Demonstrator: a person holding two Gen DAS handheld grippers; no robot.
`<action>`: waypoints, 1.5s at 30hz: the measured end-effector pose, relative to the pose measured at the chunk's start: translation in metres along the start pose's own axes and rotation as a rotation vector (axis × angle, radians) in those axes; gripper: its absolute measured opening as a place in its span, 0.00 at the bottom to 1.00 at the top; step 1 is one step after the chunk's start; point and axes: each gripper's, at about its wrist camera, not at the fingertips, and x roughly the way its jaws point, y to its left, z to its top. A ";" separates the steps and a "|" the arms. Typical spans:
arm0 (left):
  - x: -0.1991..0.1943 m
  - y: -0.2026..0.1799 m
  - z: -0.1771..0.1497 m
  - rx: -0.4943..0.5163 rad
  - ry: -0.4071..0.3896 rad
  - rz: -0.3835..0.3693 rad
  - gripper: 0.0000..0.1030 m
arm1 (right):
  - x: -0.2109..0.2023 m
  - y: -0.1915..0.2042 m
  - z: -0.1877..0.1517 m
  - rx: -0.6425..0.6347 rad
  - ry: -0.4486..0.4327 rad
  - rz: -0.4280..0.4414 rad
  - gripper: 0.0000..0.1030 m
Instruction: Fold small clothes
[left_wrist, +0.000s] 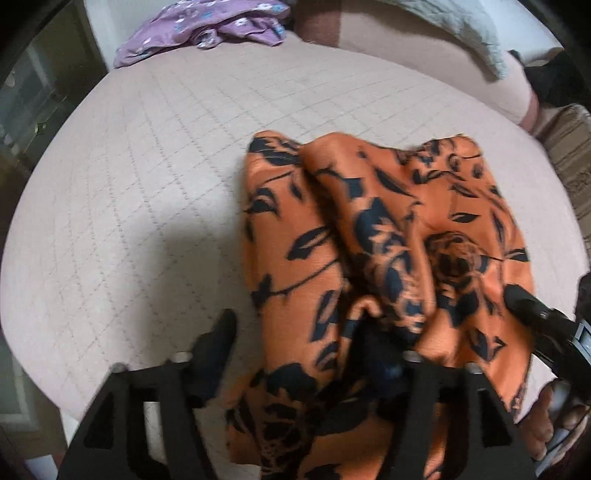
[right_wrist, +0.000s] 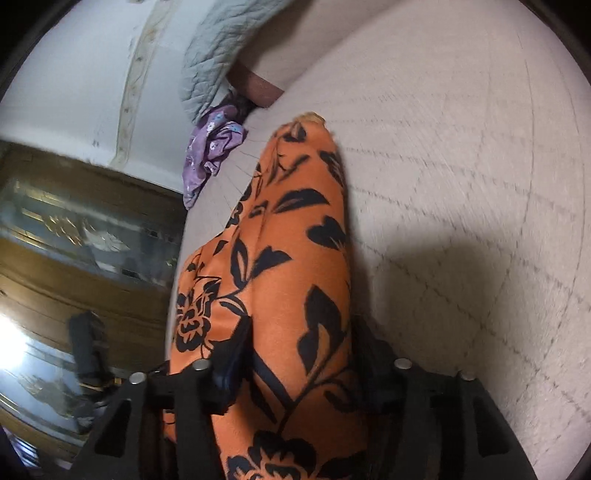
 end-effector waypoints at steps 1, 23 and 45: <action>-0.001 0.009 0.001 -0.014 0.008 -0.019 0.71 | -0.001 0.000 0.000 -0.007 0.001 -0.001 0.56; -0.104 -0.067 -0.013 0.159 -0.267 -0.027 0.24 | -0.082 0.044 -0.012 -0.271 -0.291 0.002 0.39; -0.124 -0.110 -0.023 0.211 -0.362 0.048 0.24 | -0.108 0.032 0.000 -0.193 -0.387 0.035 0.39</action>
